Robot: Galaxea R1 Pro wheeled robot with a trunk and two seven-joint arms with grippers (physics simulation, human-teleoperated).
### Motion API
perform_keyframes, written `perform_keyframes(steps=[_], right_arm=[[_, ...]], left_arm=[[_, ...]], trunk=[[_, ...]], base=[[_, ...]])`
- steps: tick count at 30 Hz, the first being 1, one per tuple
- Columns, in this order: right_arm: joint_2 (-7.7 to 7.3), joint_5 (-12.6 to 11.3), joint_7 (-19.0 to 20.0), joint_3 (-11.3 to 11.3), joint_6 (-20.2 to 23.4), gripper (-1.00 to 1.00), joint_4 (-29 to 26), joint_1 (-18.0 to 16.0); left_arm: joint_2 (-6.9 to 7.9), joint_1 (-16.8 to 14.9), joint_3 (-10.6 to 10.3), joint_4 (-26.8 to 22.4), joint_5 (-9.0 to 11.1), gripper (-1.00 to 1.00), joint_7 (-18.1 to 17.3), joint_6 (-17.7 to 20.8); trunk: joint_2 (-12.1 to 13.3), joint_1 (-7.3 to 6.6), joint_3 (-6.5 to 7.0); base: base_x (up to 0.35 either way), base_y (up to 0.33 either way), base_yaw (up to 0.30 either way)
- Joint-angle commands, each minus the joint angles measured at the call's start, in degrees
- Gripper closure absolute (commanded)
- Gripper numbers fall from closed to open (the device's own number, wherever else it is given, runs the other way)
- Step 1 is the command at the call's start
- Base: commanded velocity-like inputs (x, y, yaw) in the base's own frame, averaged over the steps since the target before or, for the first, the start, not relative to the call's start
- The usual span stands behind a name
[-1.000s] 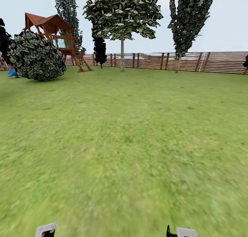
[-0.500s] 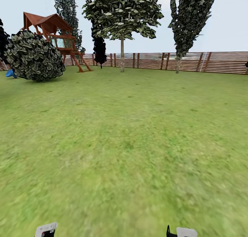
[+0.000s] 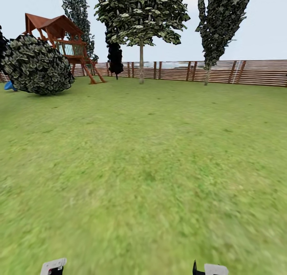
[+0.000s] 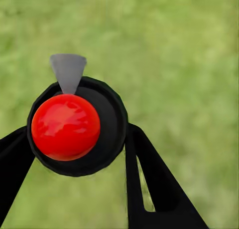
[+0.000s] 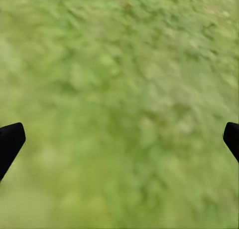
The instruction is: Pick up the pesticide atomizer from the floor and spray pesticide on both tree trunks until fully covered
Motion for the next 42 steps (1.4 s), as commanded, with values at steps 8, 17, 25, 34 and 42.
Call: perform_keyframes(steps=[8, 17, 25, 34, 42], right_arm=[[0.02, 0.61, -0.26, -0.46, -0.11, -1.0, 0.04, -0.03], [0.03, 0.61, -0.25, -0.46, -0.11, -1.0, 0.04, -0.03], [0.02, 0.61, -0.26, -0.46, -0.11, -1.0, 0.04, -0.03], [0.02, 0.61, -0.27, -0.46, -0.11, -1.0, 0.04, -0.04], [0.02, 0.61, -0.25, -0.46, -0.11, -1.0, 0.04, -0.03]], left_arm=[[0.01, -0.04, 0.53, 0.05, -0.55, 1.0, -0.19, -0.19], [0.25, -0.04, 0.62, -0.04, -0.46, 1.0, -0.19, -0.19], [0.22, -0.04, 0.57, 0.04, -0.53, 1.0, -0.19, -0.19], [0.16, -0.04, 0.59, 0.05, -0.55, 1.0, -0.19, -0.19], [0.26, -0.04, 0.62, 0.04, -0.54, 1.0, -0.19, -0.12]], trunk=[[-0.02, 0.03, -0.05], [-0.02, 0.03, -0.05], [-0.02, 0.03, -0.05], [-0.02, 0.03, -0.05], [-0.02, 0.03, -0.05]], base=[[0.338, 0.0, 0.0], [0.338, 0.0, 0.0], [0.338, 0.0, 0.0], [0.338, 0.0, 0.0], [0.338, 0.0, 0.0]])
